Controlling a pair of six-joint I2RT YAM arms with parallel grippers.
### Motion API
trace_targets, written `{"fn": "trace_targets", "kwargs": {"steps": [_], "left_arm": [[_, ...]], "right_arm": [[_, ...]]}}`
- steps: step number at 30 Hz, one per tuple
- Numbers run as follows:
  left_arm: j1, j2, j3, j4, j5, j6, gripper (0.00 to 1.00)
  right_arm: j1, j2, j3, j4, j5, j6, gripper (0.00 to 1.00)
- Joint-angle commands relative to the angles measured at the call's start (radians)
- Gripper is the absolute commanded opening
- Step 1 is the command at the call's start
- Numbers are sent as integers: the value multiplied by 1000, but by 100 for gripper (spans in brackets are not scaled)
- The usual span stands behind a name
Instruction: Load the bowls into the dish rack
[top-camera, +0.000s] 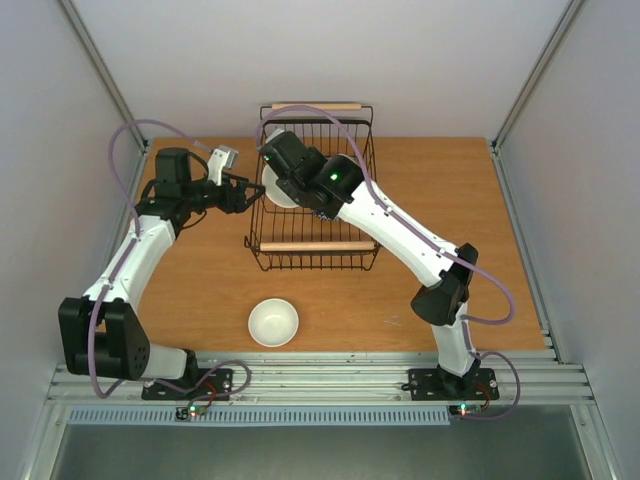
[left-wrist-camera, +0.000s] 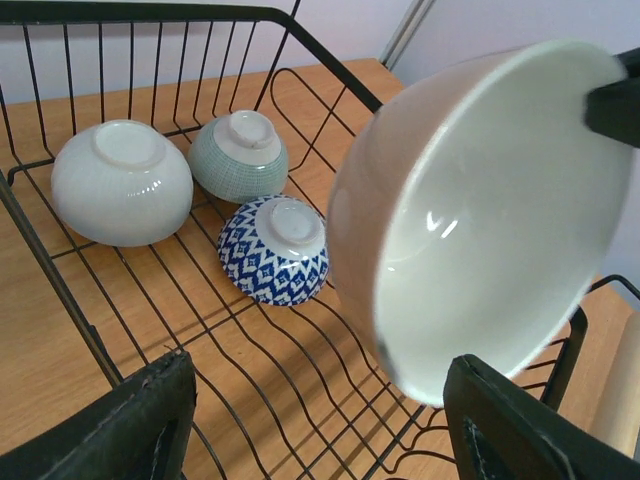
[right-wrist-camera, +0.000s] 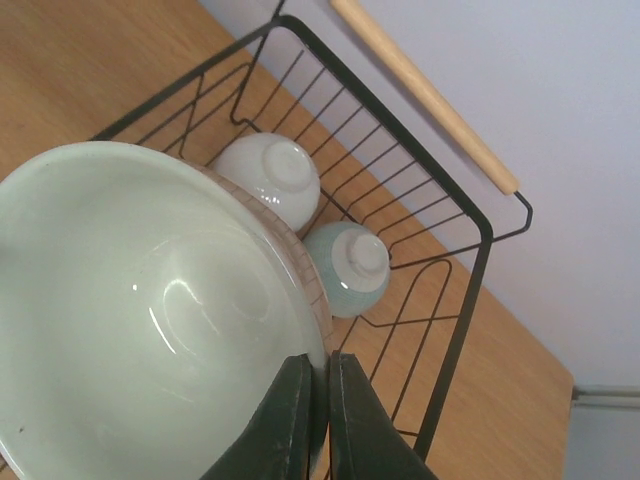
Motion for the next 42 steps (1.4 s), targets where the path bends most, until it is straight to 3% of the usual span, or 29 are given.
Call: {"fn": "trace_targets", "kwargs": {"steps": [1, 5, 9, 14, 15, 16, 20, 24, 29, 34, 42], "left_arm": [[-10, 21, -16, 59, -7, -12, 68], [-19, 21, -18, 64, -8, -11, 68], [-24, 23, -21, 67, -12, -12, 57], [-29, 27, -21, 65, -8, -11, 11], [-29, 25, -21, 64, -11, -9, 3], [-29, 24, -21, 62, -14, -9, 1], [-30, 17, -22, 54, -14, 8, 0], [-28, 4, -25, 49, -6, 22, 1], [-13, 0, -28, 56, 84, 28, 0], [1, -1, -46, 96, 198, 14, 0], [12, -6, -68, 145, 280, -8, 0]], "right_arm": [[44, -64, 8, 68, 8, -1, 1], [63, -64, 9, 76, 6, -9, 1], [80, -62, 8, 79, 8, -16, 1], [84, -50, 9, 87, 16, -26, 1], [84, -45, 10, 86, 20, -27, 1], [84, -41, 10, 86, 24, -29, 1], [80, -31, 8, 86, 39, -16, 7], [53, -83, -48, 96, -43, 36, 43], [-32, -268, -284, 209, -358, 125, 70], [-139, -377, -412, 254, -768, 208, 79], [-213, -397, -520, 324, -1181, 297, 90]]}}
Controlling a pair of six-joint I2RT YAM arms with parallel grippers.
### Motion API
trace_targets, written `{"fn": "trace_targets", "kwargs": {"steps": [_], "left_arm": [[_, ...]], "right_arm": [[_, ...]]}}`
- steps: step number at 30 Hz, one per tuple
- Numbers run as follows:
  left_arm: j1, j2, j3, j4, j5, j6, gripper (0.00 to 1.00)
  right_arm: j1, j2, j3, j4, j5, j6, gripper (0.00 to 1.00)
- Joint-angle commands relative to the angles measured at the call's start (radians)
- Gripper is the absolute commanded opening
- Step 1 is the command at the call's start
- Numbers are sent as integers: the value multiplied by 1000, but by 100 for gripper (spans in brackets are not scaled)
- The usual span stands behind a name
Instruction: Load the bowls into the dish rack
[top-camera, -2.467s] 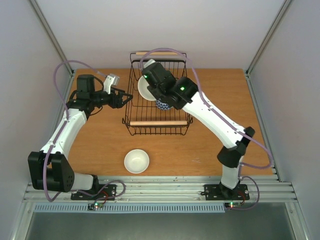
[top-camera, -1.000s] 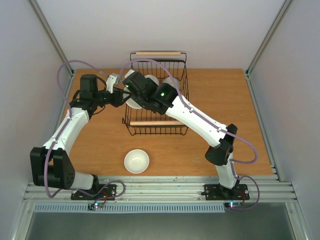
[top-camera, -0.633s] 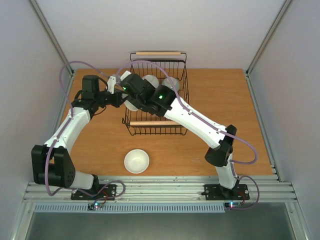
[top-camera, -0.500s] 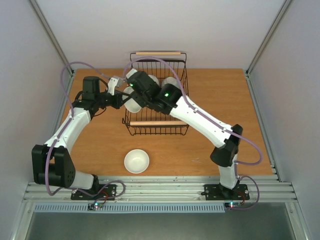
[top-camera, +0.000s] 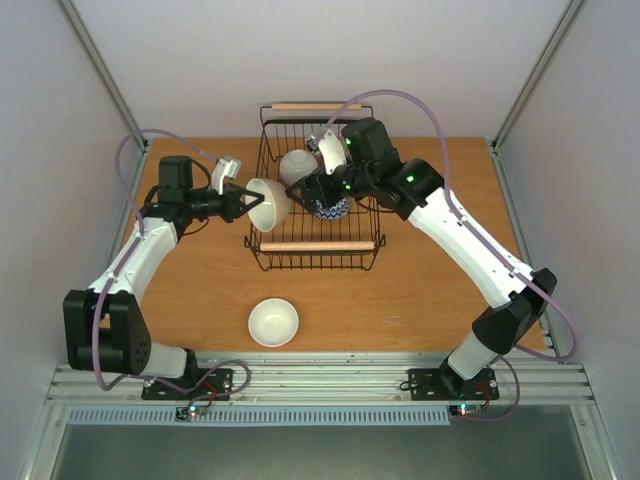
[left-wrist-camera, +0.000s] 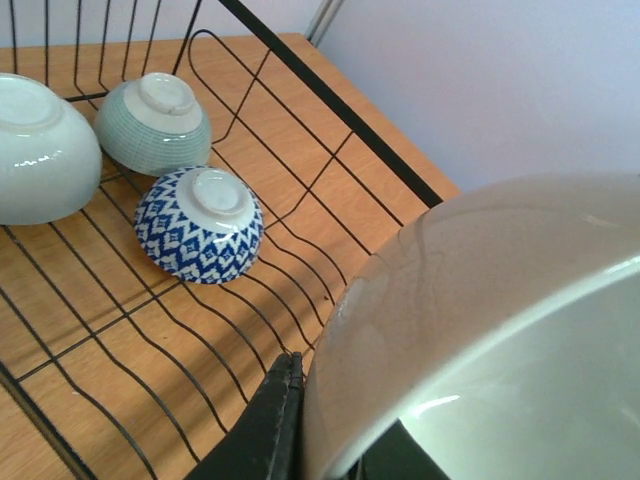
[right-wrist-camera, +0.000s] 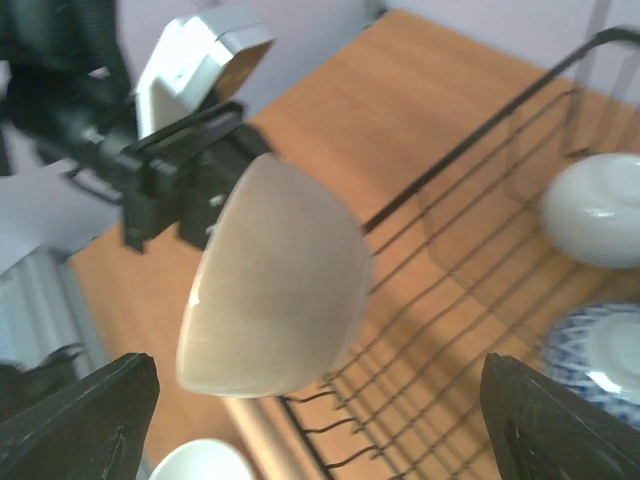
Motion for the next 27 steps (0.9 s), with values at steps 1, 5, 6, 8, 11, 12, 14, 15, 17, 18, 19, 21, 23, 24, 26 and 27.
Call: {"fn": "trace_targets", "kwargs": {"steps": [1, 5, 6, 8, 11, 12, 14, 15, 17, 18, 19, 21, 23, 24, 26, 27], "left_arm": [[3, -38, -3, 108, 107, -18, 0], [6, -40, -8, 125, 153, -21, 0], [6, -40, -8, 127, 161, -21, 0], [5, -43, -8, 128, 168, -21, 0], [7, -42, -9, 131, 185, -21, 0], [8, -41, -9, 133, 192, -21, 0], [7, -40, -11, 138, 206, -54, 0], [7, -39, -11, 140, 213, -55, 0], [8, -39, -13, 142, 218, -56, 1], [7, -39, -13, 144, 216, -56, 1], [9, -40, -13, 144, 214, -55, 0], [9, -38, -14, 145, 218, -55, 0], [9, -35, -16, 151, 228, -57, 0], [8, -34, -17, 156, 230, -60, 0], [9, -35, -19, 159, 232, -63, 0], [8, -34, -19, 158, 231, -63, 0]], "right_arm": [[-13, 3, -71, 76, -329, 83, 91], [-31, 30, -104, 131, -472, 125, 97], [-30, 37, -110, 140, -481, 131, 98], [-30, 44, -120, 152, -480, 139, 98], [-31, 54, -126, 158, -481, 141, 98], [-31, 58, -128, 160, -485, 142, 99], [-31, 64, -131, 165, -492, 145, 98], [-30, 67, -132, 166, -493, 145, 98], [-30, 69, -132, 163, -484, 148, 98], [-30, 66, -135, 163, -475, 149, 98], [-30, 63, -137, 161, -462, 149, 98], [-30, 62, -141, 158, -453, 144, 99], [-30, 68, -140, 159, -453, 147, 98], [-31, 72, -138, 161, -456, 150, 98], [-30, 84, -133, 169, -471, 157, 98], [-31, 89, -131, 174, -481, 164, 98]]}}
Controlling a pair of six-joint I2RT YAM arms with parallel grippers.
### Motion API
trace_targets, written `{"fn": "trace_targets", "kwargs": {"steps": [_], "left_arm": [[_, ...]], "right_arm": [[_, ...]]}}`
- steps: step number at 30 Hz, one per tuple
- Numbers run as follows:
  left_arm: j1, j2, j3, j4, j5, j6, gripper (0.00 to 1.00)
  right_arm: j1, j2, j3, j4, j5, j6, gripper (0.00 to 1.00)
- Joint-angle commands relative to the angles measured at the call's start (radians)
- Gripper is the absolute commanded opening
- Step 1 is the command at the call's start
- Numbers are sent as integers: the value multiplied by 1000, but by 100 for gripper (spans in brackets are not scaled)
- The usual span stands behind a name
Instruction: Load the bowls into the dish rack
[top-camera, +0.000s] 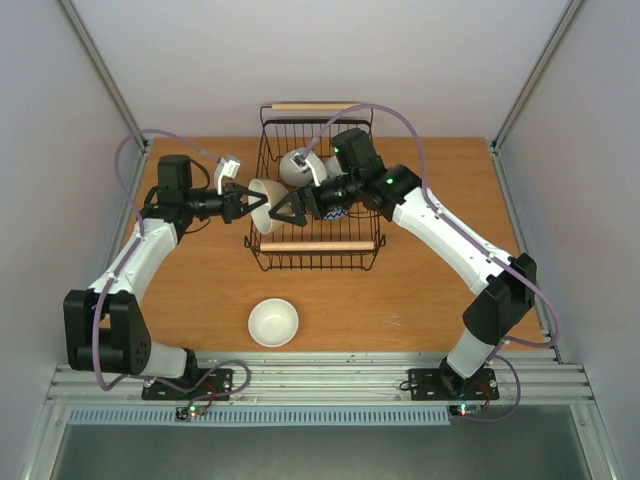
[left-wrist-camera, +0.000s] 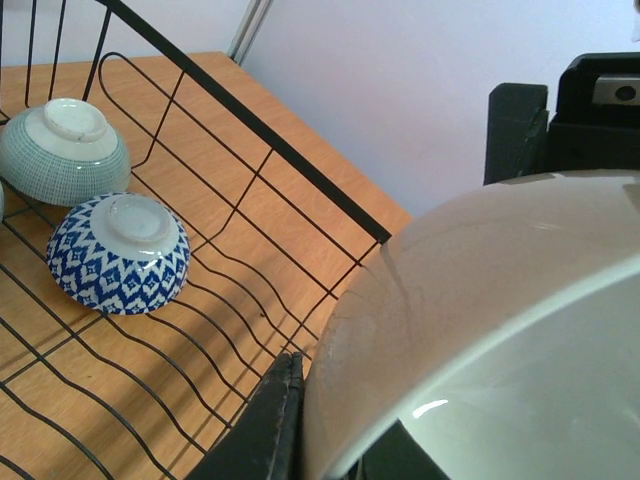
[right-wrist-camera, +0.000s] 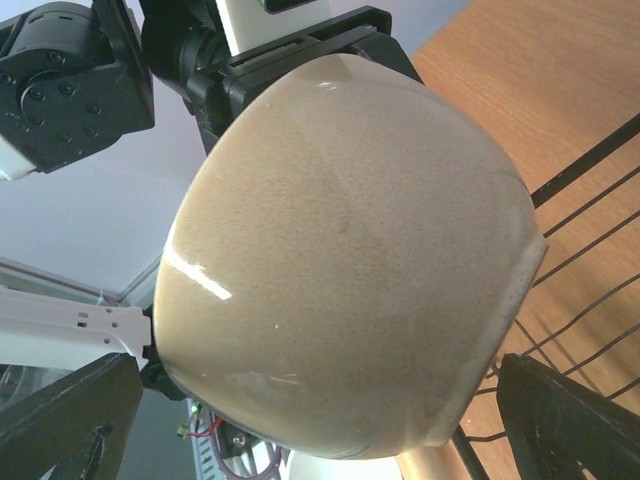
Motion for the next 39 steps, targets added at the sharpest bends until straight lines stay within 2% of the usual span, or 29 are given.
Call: {"fn": "trace_targets", "kwargs": {"steps": [1, 8, 11, 13, 15, 19, 20, 21, 22, 24, 25, 27, 32, 36, 39], "left_arm": [[2, -34, -3, 87, 59, -27, 1], [1, -31, -3, 77, 41, -28, 0], [2, -26, -2, 77, 50, -29, 1], [1, -26, -2, 78, 53, -29, 0], [2, -24, -2, 79, 57, -30, 0], [2, -22, -3, 82, 59, -34, 1], [1, -21, -2, 82, 54, -35, 0], [2, -21, -2, 80, 45, -35, 1], [2, -22, -2, 78, 28, -37, 7], [2, -29, 3, 65, -28, -38, 44], [2, -34, 6, 55, -77, -36, 57], [2, -38, 16, 32, -171, -30, 67], [1, -45, 30, -12, -395, -4, 74], [2, -46, 34, -26, -585, -8, 75], [3, -44, 35, -27, -662, -13, 75]], "right_arm": [[-2, 33, 4, 36, -33, 29, 98], [7, 65, 49, 45, -61, 39, 95], [9, 71, 61, 45, -58, 37, 83], [9, 71, 66, 42, -45, 36, 66], [11, 69, 67, 43, -40, 40, 44], [11, 63, 64, 50, -28, 44, 6], [10, 61, 64, 47, -20, 42, 2], [10, 59, 64, 43, -6, 37, 1], [11, 56, 66, 37, 11, 31, 1], [10, 49, 70, 18, 80, 10, 1], [10, 49, 79, -2, 125, -3, 1], [10, 59, 107, -59, 238, -30, 1], [11, 160, 248, -217, 470, -92, 1], [21, 259, 351, -306, 641, -149, 1], [59, 347, 423, -357, 812, -210, 1]]}}
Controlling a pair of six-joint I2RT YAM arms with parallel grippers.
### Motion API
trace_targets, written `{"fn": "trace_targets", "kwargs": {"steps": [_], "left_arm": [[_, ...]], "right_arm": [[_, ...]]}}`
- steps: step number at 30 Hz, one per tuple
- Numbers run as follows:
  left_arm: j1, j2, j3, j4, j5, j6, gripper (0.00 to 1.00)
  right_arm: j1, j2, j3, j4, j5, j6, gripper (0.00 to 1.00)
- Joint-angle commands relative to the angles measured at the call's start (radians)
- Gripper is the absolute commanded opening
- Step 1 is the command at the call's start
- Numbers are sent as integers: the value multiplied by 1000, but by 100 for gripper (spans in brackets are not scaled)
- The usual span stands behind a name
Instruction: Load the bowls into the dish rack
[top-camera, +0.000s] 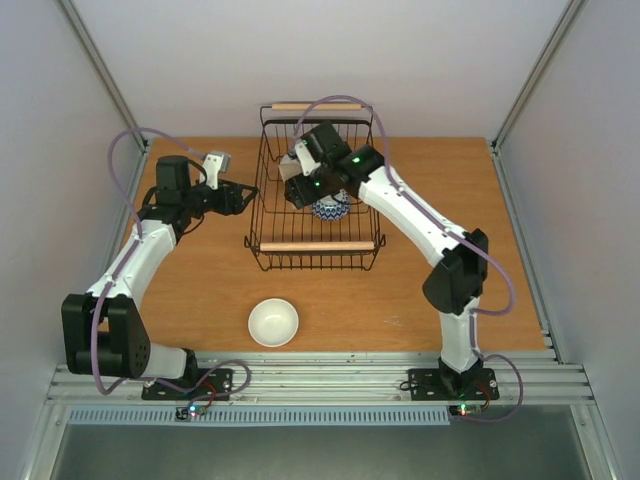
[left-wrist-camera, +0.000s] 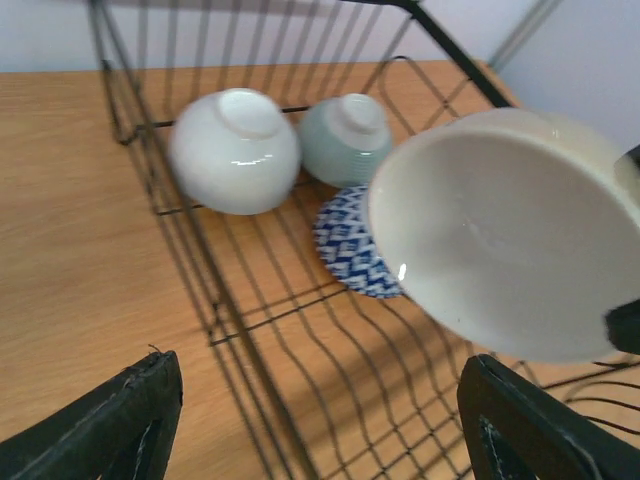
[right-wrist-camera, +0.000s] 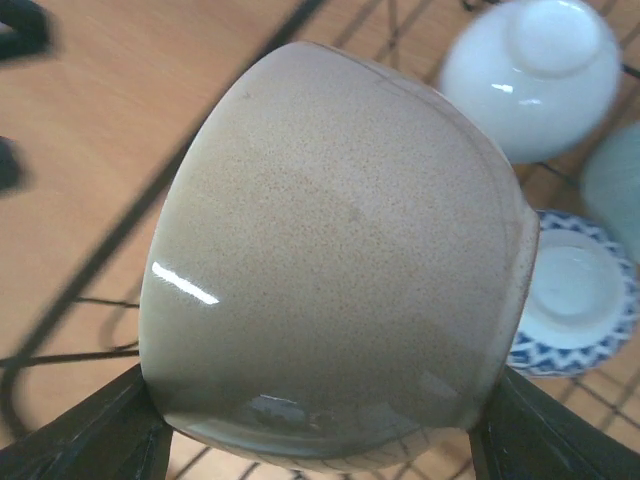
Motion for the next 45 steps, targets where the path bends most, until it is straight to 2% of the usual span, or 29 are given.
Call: {"fn": "trace_targets", "kwargs": {"steps": [1, 12, 18, 33, 41, 43, 45], "left_arm": [[1, -26, 35, 1, -197, 9, 76], [2, -24, 37, 0, -190, 11, 76], [3, -25, 37, 0, -189, 12, 76], [4, -27, 37, -1, -179, 13, 76], [4, -25, 37, -1, -174, 12, 76], [5, -25, 37, -2, -173, 14, 76], [3, -25, 37, -3, -172, 14, 76]], "right_arm": [[59, 108, 115, -81, 313, -126, 1], [135, 319, 313, -128, 574, -238, 1], [153, 405, 362, -130, 681, -277, 1], [153, 522, 400, -99, 768, -345, 1], [152, 572, 406, -75, 766, -360, 2], [152, 575, 403, -71, 755, -357, 9], [151, 574, 398, -72, 731, -356, 30]]}}
